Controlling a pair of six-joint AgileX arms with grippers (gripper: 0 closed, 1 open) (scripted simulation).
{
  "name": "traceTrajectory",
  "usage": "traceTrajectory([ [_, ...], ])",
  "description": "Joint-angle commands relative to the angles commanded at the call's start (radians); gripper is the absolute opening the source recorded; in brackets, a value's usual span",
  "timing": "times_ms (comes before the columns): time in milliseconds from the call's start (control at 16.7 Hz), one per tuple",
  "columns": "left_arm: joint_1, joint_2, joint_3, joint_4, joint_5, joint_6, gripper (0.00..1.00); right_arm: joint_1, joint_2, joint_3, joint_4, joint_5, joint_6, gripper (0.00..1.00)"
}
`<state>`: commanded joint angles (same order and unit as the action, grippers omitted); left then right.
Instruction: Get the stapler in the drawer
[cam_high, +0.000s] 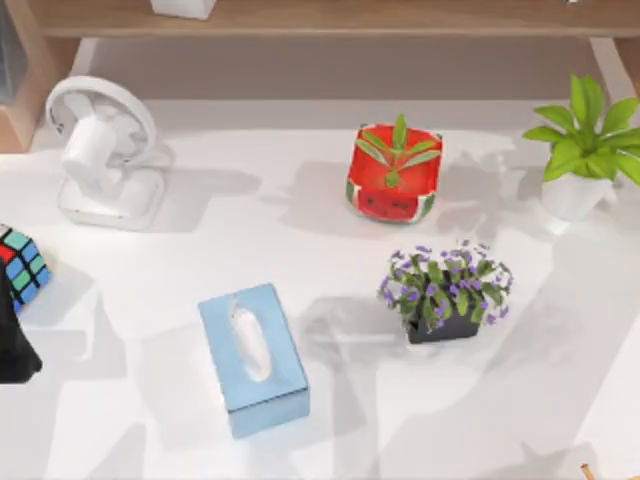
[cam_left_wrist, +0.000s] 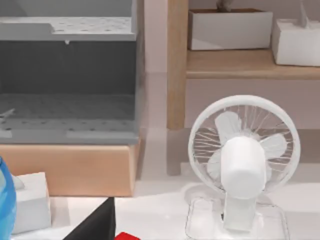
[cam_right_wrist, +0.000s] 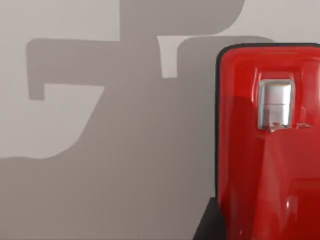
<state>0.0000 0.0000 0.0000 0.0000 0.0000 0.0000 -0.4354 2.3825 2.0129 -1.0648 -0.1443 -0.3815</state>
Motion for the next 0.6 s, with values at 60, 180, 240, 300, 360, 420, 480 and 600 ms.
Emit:
traceTrajectory([
  [60,0.0,0.0,0.0,0.0,0.0,0.0,1.0,0.0,0.0,0.0,0.0,0.0,0.0,0.3],
  [180,0.0,0.0,0.0,0.0,0.0,0.0,1.0,0.0,0.0,0.0,0.0,0.0,0.0,0.45],
  [240,0.0,0.0,0.0,0.0,0.0,0.0,1.0,0.0,0.0,0.0,0.0,0.0,0.0,0.53],
  [300,0.0,0.0,0.0,0.0,0.0,0.0,1.0,0.0,0.0,0.0,0.0,0.0,0.0,0.6],
  [360,0.0,0.0,0.0,0.0,0.0,0.0,1.0,0.0,0.0,0.0,0.0,0.0,0.0,0.68],
  [420,0.0,0.0,0.0,0.0,0.0,0.0,1.0,0.0,0.0,0.0,0.0,0.0,0.0,0.75],
  [480,0.0,0.0,0.0,0.0,0.0,0.0,1.0,0.0,0.0,0.0,0.0,0.0,0.0,0.83],
  [600,0.0,0.0,0.0,0.0,0.0,0.0,1.0,0.0,0.0,0.0,0.0,0.0,0.0,0.98],
])
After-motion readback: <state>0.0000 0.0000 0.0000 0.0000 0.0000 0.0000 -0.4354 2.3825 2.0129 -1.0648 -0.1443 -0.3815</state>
